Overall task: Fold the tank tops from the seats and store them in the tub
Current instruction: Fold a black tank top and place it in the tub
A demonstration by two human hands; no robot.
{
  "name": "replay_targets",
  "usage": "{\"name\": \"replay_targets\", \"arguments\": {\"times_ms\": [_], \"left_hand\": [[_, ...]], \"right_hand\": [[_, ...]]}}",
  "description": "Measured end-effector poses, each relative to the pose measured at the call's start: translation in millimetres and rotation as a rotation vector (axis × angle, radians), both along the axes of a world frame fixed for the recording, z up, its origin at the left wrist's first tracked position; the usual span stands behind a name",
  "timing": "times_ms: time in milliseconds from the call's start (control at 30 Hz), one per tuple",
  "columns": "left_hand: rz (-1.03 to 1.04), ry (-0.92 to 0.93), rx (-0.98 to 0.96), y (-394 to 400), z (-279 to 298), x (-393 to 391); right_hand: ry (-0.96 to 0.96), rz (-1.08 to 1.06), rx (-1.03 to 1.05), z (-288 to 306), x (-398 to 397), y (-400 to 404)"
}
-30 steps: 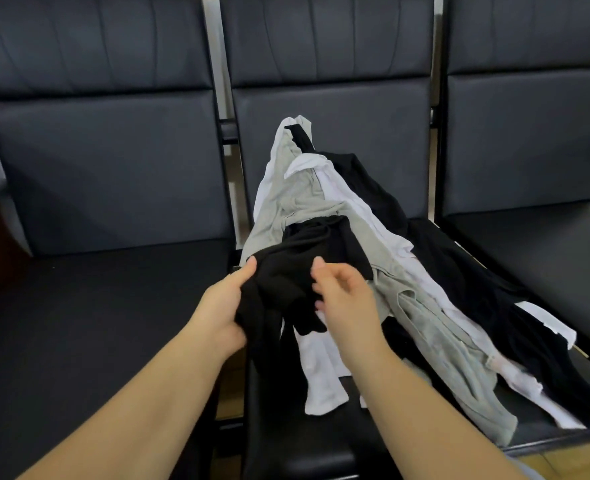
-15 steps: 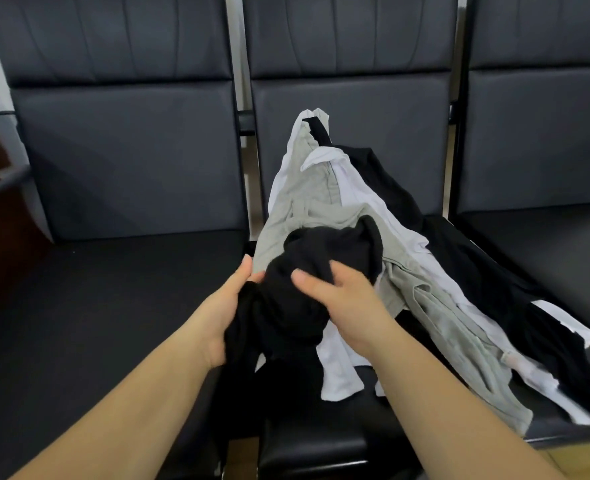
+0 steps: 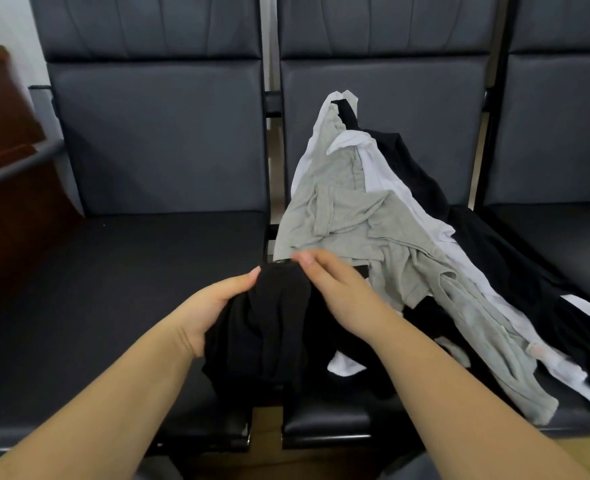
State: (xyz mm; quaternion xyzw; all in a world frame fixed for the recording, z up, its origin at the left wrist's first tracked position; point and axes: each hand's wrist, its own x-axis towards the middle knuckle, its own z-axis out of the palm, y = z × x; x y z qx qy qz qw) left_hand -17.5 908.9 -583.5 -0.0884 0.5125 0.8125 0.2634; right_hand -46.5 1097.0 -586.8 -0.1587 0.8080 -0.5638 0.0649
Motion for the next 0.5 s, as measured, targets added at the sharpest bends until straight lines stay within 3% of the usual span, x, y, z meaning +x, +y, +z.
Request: {"name": "replay_targets", "arguments": {"times_ms": [200, 400, 500], "left_hand": [[0.166, -0.028, -0.026, -45, -5, 36], [0.475, -0.050, 0.018, -70, -13, 50], [0.603, -0.053, 0.017, -84, -10, 58]], "right_hand": [[-0.185, 0.244, 0.084, -4, 27, -45], [-0.569, 0.190, -0.332, 5, 39, -53], [-0.676, 0.346, -0.402, 8, 40, -40]]}}
